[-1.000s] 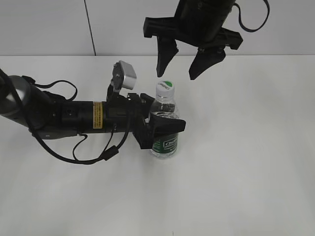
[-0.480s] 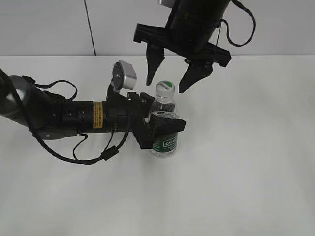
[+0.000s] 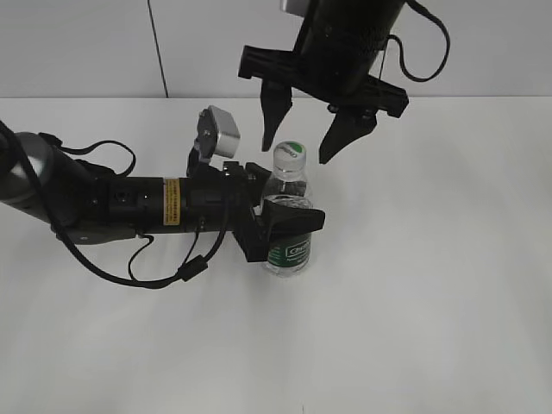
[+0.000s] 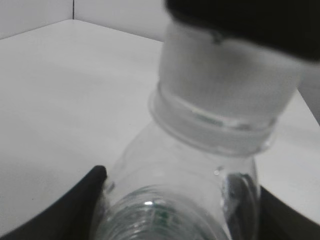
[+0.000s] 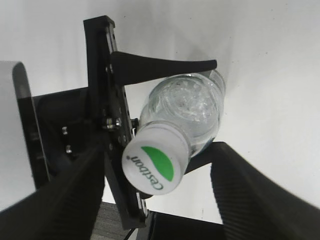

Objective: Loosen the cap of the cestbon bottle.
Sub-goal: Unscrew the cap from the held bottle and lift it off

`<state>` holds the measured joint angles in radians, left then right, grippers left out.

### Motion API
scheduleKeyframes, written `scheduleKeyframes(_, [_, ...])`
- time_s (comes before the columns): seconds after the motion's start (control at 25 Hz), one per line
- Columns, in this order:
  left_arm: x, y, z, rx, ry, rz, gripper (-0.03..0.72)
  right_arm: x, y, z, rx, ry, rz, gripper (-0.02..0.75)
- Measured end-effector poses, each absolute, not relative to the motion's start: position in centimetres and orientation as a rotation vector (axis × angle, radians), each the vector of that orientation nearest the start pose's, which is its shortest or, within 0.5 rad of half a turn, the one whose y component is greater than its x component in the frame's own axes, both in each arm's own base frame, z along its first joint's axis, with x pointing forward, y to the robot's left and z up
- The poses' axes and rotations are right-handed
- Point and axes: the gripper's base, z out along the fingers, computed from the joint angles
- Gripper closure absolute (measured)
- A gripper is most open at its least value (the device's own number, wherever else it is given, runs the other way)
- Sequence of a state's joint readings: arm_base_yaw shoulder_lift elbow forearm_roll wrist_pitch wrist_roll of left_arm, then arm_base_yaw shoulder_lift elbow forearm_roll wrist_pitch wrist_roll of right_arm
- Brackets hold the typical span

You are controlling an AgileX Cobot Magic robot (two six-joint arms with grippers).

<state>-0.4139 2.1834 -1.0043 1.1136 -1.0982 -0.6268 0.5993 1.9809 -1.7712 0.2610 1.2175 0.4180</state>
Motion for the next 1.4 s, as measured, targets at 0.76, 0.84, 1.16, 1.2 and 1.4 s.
scheduleKeyframes(0.76, [31.91, -21.93, 9.91, 1.081, 1.611, -1.086, 0.253, 33.67, 25.29, 27.13, -0.188, 3.006, 0.460, 0.233])
scheduleKeyframes(0.84, [31.91, -21.93, 9.91, 1.081, 1.611, -1.086, 0.253, 33.67, 25.29, 27.13, -0.190, 3.006, 0.459, 0.233])
scheduleKeyframes(1.16, [31.91, -21.93, 9.91, 1.081, 1.611, -1.086, 0.253, 33.62, 25.40, 27.16, -0.196, 3.006, 0.479, 0.234])
scheduleKeyframes(1.2, [31.91, -21.93, 9.91, 1.081, 1.611, -1.086, 0.253, 33.62, 25.44, 27.18, -0.200, 3.004, 0.487, 0.234])
scheduleKeyframes(1.4, [31.93, -21.93, 9.91, 1.079, 1.612, -1.085, 0.253, 33.69, 25.51, 27.21, -0.209, 2.992, 0.496, 0.234])
